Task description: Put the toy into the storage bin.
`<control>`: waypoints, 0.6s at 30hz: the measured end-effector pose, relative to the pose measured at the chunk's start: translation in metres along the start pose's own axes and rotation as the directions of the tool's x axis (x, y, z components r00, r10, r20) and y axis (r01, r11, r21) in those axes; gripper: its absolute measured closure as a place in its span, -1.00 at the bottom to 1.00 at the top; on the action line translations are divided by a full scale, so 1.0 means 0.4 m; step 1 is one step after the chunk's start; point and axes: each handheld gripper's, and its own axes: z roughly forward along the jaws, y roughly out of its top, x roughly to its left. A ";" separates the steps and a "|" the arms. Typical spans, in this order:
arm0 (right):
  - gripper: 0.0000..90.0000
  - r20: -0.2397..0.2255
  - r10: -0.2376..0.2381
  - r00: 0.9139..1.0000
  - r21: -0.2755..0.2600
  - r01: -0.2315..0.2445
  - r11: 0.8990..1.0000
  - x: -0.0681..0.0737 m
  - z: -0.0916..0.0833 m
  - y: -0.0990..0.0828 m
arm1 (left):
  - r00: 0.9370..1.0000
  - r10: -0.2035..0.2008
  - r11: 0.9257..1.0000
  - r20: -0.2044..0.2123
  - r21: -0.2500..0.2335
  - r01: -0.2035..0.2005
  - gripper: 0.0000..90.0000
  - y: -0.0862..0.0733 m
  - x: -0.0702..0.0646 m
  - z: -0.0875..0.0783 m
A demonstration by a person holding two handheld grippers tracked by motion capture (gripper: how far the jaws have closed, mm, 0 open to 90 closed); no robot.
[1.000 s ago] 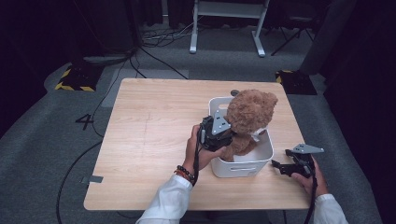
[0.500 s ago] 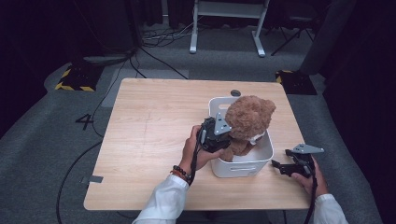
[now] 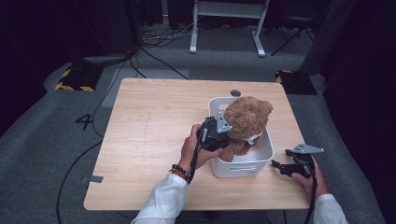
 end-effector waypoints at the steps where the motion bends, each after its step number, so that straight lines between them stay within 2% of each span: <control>1: -0.67 0.000 0.000 1.000 0.000 0.000 1.000 0.000 0.000 0.000 | 1.000 0.006 1.000 0.005 0.009 -0.006 0.35 0.001 0.001 -0.001; 13: -0.67 0.000 0.000 1.000 0.000 0.000 1.000 0.000 0.000 0.000 | 1.000 0.013 0.999 0.020 0.046 -0.014 0.31 0.003 0.014 0.001; 18: -0.67 0.000 0.000 1.000 0.000 0.000 1.000 0.000 0.000 0.000 | 1.000 0.009 0.999 0.027 0.050 -0.011 0.21 0.004 0.017 0.002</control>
